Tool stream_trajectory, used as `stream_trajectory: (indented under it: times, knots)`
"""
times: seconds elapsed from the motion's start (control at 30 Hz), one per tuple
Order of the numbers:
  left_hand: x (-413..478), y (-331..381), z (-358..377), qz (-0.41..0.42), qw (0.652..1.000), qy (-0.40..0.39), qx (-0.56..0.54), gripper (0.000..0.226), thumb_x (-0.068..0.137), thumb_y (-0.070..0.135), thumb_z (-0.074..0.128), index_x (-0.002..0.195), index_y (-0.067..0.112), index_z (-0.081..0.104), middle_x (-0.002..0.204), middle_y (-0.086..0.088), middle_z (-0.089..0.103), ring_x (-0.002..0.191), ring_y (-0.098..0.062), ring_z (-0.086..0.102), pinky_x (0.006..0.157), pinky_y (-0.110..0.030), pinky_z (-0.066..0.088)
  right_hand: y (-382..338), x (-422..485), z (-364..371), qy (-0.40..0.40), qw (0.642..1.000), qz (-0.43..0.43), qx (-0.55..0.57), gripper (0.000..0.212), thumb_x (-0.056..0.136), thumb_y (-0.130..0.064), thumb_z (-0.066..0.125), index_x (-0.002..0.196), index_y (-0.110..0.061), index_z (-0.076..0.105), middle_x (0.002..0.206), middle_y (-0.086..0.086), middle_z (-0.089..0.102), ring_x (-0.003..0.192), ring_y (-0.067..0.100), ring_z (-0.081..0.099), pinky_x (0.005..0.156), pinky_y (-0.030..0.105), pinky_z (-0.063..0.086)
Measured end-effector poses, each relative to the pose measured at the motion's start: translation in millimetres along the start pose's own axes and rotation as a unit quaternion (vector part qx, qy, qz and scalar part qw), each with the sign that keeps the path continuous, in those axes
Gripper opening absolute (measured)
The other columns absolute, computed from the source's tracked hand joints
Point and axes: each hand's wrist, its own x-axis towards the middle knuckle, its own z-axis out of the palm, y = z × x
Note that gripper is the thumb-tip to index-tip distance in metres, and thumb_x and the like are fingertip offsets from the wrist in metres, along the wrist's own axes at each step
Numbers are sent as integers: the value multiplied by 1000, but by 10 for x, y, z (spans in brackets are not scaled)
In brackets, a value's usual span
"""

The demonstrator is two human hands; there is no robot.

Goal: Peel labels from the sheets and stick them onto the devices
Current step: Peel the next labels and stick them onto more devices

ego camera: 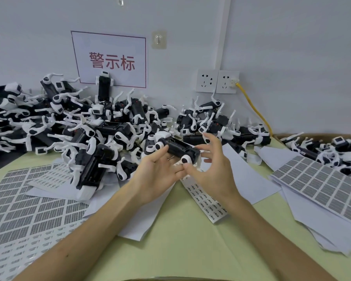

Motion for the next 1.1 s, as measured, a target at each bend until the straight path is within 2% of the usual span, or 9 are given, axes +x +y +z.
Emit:
stream_trajectory:
  times: [0.1,0.2,0.3,0.4,0.5,0.63,0.8,0.97,1.1]
  knots:
    - [15,-12,-20,-23,998,9,61,52,106,31,43,144,-3,55,144,-20,61,125,-34,65,110,-43,48,5,47,-78,67,998,12,11,79,79,-28,85,143,-34,38,124,-12,65,114,-1,60,90,6,43]
    - [42,-37,-34,9,991,34,129,42,94,28,60,124,-1,67,125,-19,72,114,-32,72,92,-37,59,3,98,-218,129,991,11,44,78,78,-20,86,141,-30,41,125,-6,67,119,-3,59,98,11,45]
    - [70,-20,-90,107,961,106,230,25,89,25,69,108,8,70,100,-6,76,94,-22,71,77,-30,58,-28,142,-333,167,979,50,103,68,73,-33,82,130,-38,45,115,-9,73,115,1,63,100,28,50]
    - [66,41,-136,187,916,172,311,28,88,35,70,107,14,73,101,-2,77,94,-15,69,80,-28,50,-39,175,-362,160,964,93,193,60,71,-45,80,123,-37,50,106,-7,76,109,10,69,93,39,56]
    - [63,96,-140,160,918,124,342,47,87,50,65,122,19,69,115,-2,77,105,-16,72,89,-34,52,-69,163,-325,105,963,97,227,62,75,-43,78,128,-26,52,101,-5,77,104,17,70,83,41,61]
    - [47,-25,-73,36,927,3,373,55,90,52,65,136,22,58,123,-8,74,107,-27,73,93,-40,58,-80,111,-233,58,971,103,208,56,73,-49,77,122,-32,57,126,11,65,123,36,60,95,56,56]
    - [19,-159,-28,5,923,-14,384,47,94,29,75,137,26,55,121,-10,76,114,-32,71,94,-39,55,-87,111,-226,44,975,99,194,55,78,-41,77,125,-26,53,102,-10,74,101,11,70,81,41,61]
    - [24,-153,-44,34,934,19,355,40,99,19,69,137,21,54,117,-11,76,97,-19,73,81,-32,60,-66,129,-247,90,973,111,183,38,85,-48,64,118,-30,62,111,-7,70,109,8,65,93,36,50]
    - [50,-144,-73,84,939,75,326,48,96,18,73,137,22,50,113,-9,78,96,-19,76,74,-31,62,-65,191,-373,125,958,128,223,23,89,-40,56,100,-27,73,102,-3,75,94,14,68,76,31,47]
